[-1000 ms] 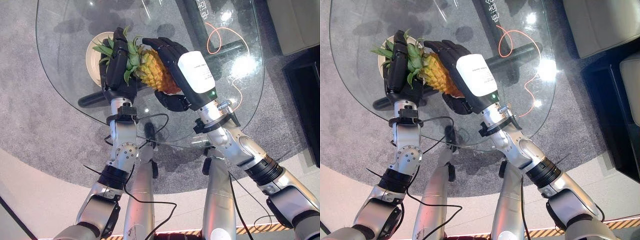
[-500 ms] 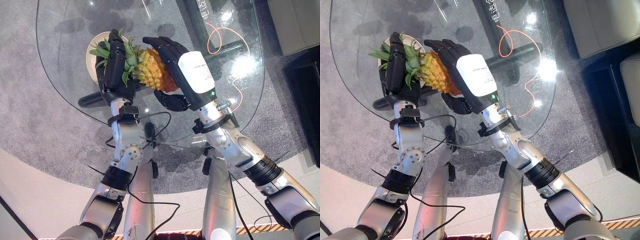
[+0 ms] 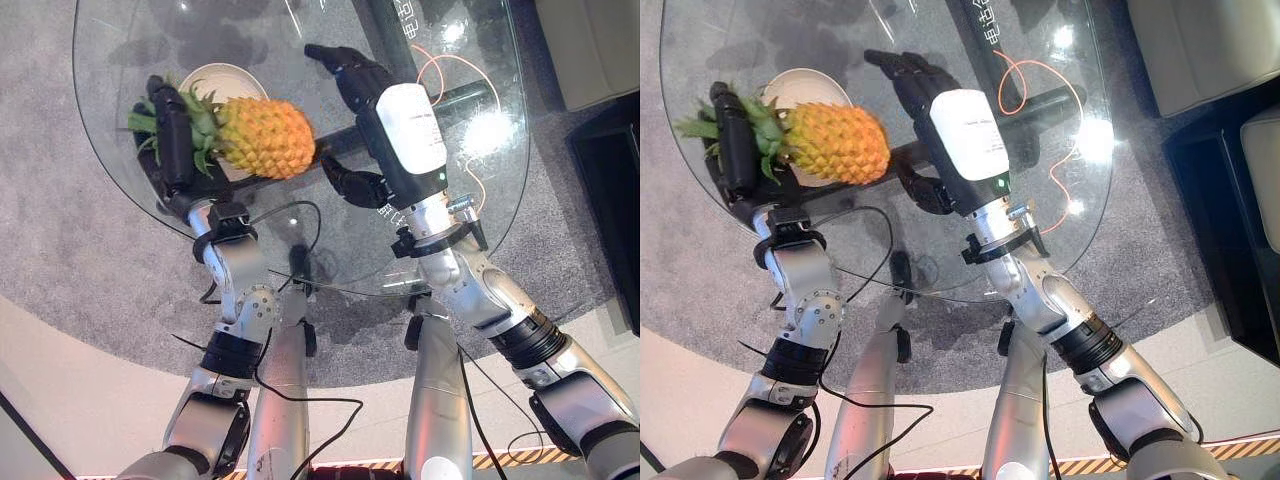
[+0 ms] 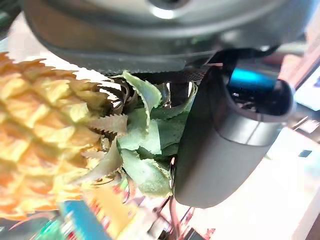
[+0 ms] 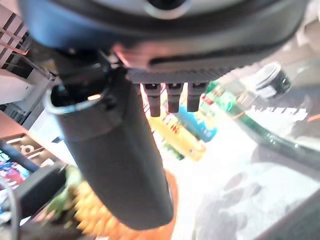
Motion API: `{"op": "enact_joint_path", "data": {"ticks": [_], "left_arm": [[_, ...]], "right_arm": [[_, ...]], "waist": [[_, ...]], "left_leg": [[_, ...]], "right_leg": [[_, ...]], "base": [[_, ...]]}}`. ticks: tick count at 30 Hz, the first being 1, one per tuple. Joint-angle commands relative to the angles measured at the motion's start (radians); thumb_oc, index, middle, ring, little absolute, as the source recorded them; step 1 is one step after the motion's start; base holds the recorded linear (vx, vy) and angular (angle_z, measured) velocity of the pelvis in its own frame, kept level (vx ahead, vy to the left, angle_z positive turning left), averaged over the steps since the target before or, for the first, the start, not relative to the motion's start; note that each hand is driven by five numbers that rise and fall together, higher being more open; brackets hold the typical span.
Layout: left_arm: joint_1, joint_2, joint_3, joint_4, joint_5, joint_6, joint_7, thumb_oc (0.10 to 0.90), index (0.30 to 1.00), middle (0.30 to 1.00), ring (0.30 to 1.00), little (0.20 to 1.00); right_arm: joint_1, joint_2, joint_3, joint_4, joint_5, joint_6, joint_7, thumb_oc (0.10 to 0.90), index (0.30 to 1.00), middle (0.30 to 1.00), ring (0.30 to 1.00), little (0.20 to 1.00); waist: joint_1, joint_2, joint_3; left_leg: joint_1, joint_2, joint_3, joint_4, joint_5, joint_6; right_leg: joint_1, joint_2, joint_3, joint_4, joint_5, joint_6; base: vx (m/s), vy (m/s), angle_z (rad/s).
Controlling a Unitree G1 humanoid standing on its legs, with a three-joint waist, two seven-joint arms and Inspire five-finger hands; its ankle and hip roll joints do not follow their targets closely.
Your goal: Pick up the fruit to the plate
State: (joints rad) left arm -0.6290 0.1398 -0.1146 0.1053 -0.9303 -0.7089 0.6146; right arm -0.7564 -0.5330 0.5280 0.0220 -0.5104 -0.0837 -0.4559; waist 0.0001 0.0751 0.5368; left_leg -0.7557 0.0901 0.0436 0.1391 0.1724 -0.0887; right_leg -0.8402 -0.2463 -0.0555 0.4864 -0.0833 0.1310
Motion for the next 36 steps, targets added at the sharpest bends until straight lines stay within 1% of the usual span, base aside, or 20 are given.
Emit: {"op": "enact_joint_path", "data": {"ticks": [1,2,5,6,7,9,12,13,15,17,18,19,23,25,27,28,31,33,34,36], "left_arm": [[-0.115,0.04,0.019,-0.146,0.164,-0.147,0.015,0.1,0.3,0.3,0.3,0.2],[-0.112,0.039,0.02,-0.146,0.167,-0.149,0.019,0.1,0.3,0.3,0.3,0.2],[-0.122,0.044,0.03,-0.148,0.142,-0.174,0.026,0.1,0.3,0.3,0.3,0.2],[-0.119,0.042,0.029,-0.146,0.14,-0.176,0.025,0.1,0.3,0.3,0.3,0.2],[-0.126,0.042,0.033,-0.141,0.153,-0.182,0.033,0.1,0.3,0.3,0.3,0.2],[-0.126,0.039,0.033,-0.144,0.19,-0.176,0.06,0.1,0.3,0.3,0.3,0.2],[-0.137,0.044,0.037,-0.14,0.25,-0.162,0.101,0.1,0.3,0.3,0.3,0.2],[-0.144,0.048,0.039,-0.131,0.306,-0.152,0.133,0.1,0.3,0.3,0.3,0.2],[-0.143,0.053,0.04,-0.121,0.355,-0.144,0.162,0.1,0.3,0.3,0.3,0.2],[-0.153,0.06,0.043,-0.109,0.412,-0.14,0.197,0.1,0.3,0.3,0.3,0.2],[-0.159,0.069,0.047,-0.097,0.482,-0.128,0.24,0.1,0.3,0.3,0.3,0.2],[-0.171,0.078,0.05,-0.082,0.544,-0.121,0.277,0.1,0.3,0.3,0.3,0.2],[-0.197,0.114,0.064,-0.014,0.685,-0.119,0.383,0.1,0.3,0.3,0.3,0.2],[-0.2,0.13,0.071,0.022,0.735,-0.122,0.434,0.1,0.3,0.3,0.3,0.2],[-0.203,0.134,0.072,0.031,0.748,-0.121,0.448,0.1,0.3,0.3,0.3,0.2],[-0.206,0.154,0.087,0.071,0.786,-0.12,0.482,0.1,0.3,0.3,0.3,0.2],[-0.218,0.175,0.095,0.12,0.829,-0.123,0.519,0.1,0.3,0.3,0.3,0.2],[-0.237,0.199,0.104,0.171,0.863,-0.129,0.55,0.1,0.3,0.3,0.3,0.2],[-0.241,0.211,0.102,0.197,0.884,-0.129,0.572,0.1,0.3,0.3,0.3,0.2],[-0.257,0.232,0.107,0.237,0.898,-0.133,0.596,0.1,0.3,0.3,0.3,0.2]], "right_arm": [[-0.126,0.035,-0.025,-0.091,-0.016,-0.049,-0.067,0.8,0.9,0.9,0.9,0.9],[-0.122,0.036,-0.024,-0.09,-0.016,-0.05,-0.067,0.8,0.9,0.9,0.9,0.9],[-0.13,0.031,-0.023,-0.085,-0.015,-0.05,-0.07,0.8,0.9,0.9,0.9,0.9],[-0.127,0.033,-0.021,-0.084,-0.014,-0.049,-0.07,0.8,0.9,0.9,0.9,0.9],[-0.134,0.033,-0.021,-0.082,-0.01,-0.044,-0.072,0.8,0.9,0.9,0.9,0.9],[-0.133,0.035,-0.021,-0.082,-0.005,-0.037,-0.075,0.8,0.9,0.9,0.9,0.9],[-0.136,0.037,-0.024,-0.074,0.007,-0.032,-0.084,0.8,0.9,0.9,0.9,0.9],[-0.135,0.037,-0.027,-0.068,0.033,-0.02,-0.097,0.8,0.9,0.9,0.9,0.9],[-0.125,0.037,-0.032,-0.06,0.05,-0.013,-0.114,0.8,0.9,0.9,0.9,0.9],[-0.125,0.034,-0.039,-0.049,0.081,0.001,-0.138,0.8,0.9,0.9,0.9,0.9],[-0.111,0.032,-0.052,-0.03,0.119,0.001,-0.166,0.8,0.9,0.9,0.9,0.9],[-0.103,0.033,-0.068,-0.01,0.141,0.006,-0.198,0.8,0.9,0.9,0.9,0.9],[-0.052,0.04,-0.134,0.049,0.19,-0.008,-0.293,0.8,0.9,0.9,0.9,0.9],[-0.023,0.039,-0.162,0.072,0.205,-0.01,-0.334,0.8,0.9,0.9,0.9,0.9],[-0.019,0.038,-0.169,0.078,0.214,-0.011,-0.343,0.8,0.9,0.9,0.9,0.9],[0.009,0.03,-0.203,0.112,0.244,-0.012,-0.39,0.8,0.9,0.9,0.9,0.9],[0.024,0.016,-0.233,0.151,0.273,-0.014,-0.428,0.8,0.9,0.9,0.9,0.9],[0.03,-0.003,-0.257,0.195,0.327,-0.018,-0.459,0.8,0.9,0.9,0.9,0.9],[0.04,-0.01,-0.264,0.219,0.348,-0.019,-0.475,0.8,0.9,0.9,0.9,0.9],[0.048,-0.025,-0.28,0.262,0.405,-0.028,-0.485,0.8,0.9,0.9,0.9,0.9]], "waist": [[0.025,-0.006,-0.017],[0.024,-0.006,-0.017],[0.025,-0.004,-0.017],[0.025,-0.004,-0.017],[0.025,-0.004,-0.017],[0.024,-0.005,-0.017],[0.023,-0.005,-0.017],[0.02,-0.006,-0.017],[0.017,-0.007,-0.017],[0.016,-0.006,-0.017],[0.013,-0.008,-0.017],[0.01,-0.008,-0.017],[-0.006,-0.009,-0.017],[-0.013,-0.011,-0.017],[-0.013,-0.011,-0.017],[-0.023,-0.012,-0.017],[-0.029,-0.013,-0.017],[-0.035,-0.013,-0.017],[-0.038,-0.013,-0.017],[-0.043,-0.014,-0.017]], "left_leg": [[-0.002,-0.043,-0.013,0.05,-0.078,0.011],[0.006,-0.043,-0.013,0.051,-0.085,0.009],[0.001,-0.042,-0.012,0.044,-0.074,0.009],[0.009,-0.042,-0.012,0.045,-0.081,0.008],[0.002,-0.043,-0.013,0.044,-0.074,0.01],[0.01,-0.044,-0.013,0.045,-0.083,0.008],[0.003,-0.044,-0.013,0.042,-0.073,0.009],[0.004,-0.042,-0.011,0.041,-0.074,0.008],[0.015,-0.041,-0.009,0.042,-0.083,0.006],[0.008,-0.039,-0.008,0.039,-0.075,0.006],[0.018,-0.038,-0.006,0.038,-0.082,0.004],[0.009,-0.038,-0.005,0.038,-0.075,0.004],[0.01,-0.032,0.002,0.038,-0.076,0.004],[0.022,-0.029,0.007,0.038,-0.086,0.002],[0.022,-0.029,0.009,0.038,-0.085,0.002],[0.024,-0.024,0.012,0.04,-0.088,0.0],[0.023,-0.02,0.017,0.044,-0.091,-0.001],[0.013,-0.016,0.021,0.043,-0.084,-0.001],[0.022,-0.015,0.023,0.045,-0.093,-0.003],[0.022,-0.011,0.027,0.045,-0.095,-0.004]], "right_leg": [[0.06,0.01,-0.082,-0.18,0.121,0.002],[0.067,0.01,-0.082,-0.177,0.113,0.004],[0.063,0.01,-0.083,-0.184,0.122,0.003],[0.07,0.01,-0.082,-0.18,0.114,0.004],[0.064,0.01,-0.083,-0.183,0.122,0.003],[0.07,0.01,-0.082,-0.182,0.115,0.005],[0.064,0.011,-0.08,-0.189,0.127,0.004],[0.064,0.012,-0.078,-0.19,0.127,0.003],[0.072,0.012,-0.074,-0.187,0.117,0.004],[0.064,0.013,-0.072,-0.191,0.126,0.003],[0.073,0.014,-0.07,-0.19,0.117,0.003],[0.064,0.015,-0.068,-0.192,0.125,0.001],[0.057,0.02,-0.061,-0.185,0.123,0.0],[0.065,0.02,-0.057,-0.182,0.114,0.002],[0.063,0.021,-0.056,-0.182,0.115,0.001],[0.061,0.021,-0.052,-0.179,0.112,0.002],[0.057,0.023,-0.048,-0.175,0.11,0.001],[0.046,0.027,-0.045,-0.175,0.118,-0.001],[0.052,0.028,-0.042,-0.169,0.107,0.0],[0.048,0.029,-0.04,-0.168,0.106,0.0]], "base": [[0.0,0.0,0.0],[0.0,0.0,0.0],[-0.01,0.003,0.0],[0.0,0.0,0.0],[0.0,0.0,0.0],[0.0,0.0,0.0],[0.0,0.0,0.0],[0.0,0.0,0.0],[0.0,0.0,0.0],[0.0,0.017,0.0],[-0.01,0.039,0.0],[0.0,0.047,0.0],[0.0,0.042,0.0],[0.02,0.038,-0.01],[0.0,0.019,-0.01],[0.01,0.043,-0.03],[0.0,0.017,-0.01],[0.0,0.04,-0.07],[0.01,0.042,-0.07],[0.01,0.033,-0.04]]}}
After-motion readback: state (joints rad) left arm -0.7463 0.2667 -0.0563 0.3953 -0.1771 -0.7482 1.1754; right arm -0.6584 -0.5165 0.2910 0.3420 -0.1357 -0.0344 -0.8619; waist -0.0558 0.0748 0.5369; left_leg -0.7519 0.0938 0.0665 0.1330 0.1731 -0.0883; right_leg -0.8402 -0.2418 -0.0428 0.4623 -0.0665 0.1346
